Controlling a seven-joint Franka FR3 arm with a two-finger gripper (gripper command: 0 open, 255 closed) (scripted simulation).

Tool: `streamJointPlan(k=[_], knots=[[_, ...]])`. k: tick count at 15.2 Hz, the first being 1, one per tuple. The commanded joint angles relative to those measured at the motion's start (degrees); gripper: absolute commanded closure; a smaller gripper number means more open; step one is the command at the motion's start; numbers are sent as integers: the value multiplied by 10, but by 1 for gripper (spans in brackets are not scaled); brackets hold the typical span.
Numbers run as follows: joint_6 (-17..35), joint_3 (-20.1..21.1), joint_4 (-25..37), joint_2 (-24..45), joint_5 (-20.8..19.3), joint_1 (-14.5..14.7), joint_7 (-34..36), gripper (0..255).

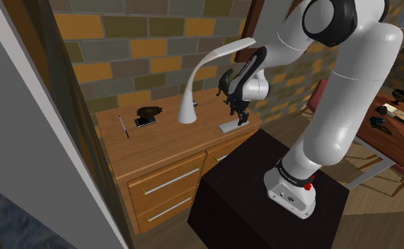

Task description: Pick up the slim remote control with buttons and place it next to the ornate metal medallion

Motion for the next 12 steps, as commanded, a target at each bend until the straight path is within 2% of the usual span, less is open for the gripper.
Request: streamJointPlan(k=[1, 6, 12], knots=[[17, 27, 7, 26, 33, -21, -33, 0], [54, 88, 24, 80, 94, -69, -80, 0], [55, 89, 24, 80, 93, -69, -79, 0]])
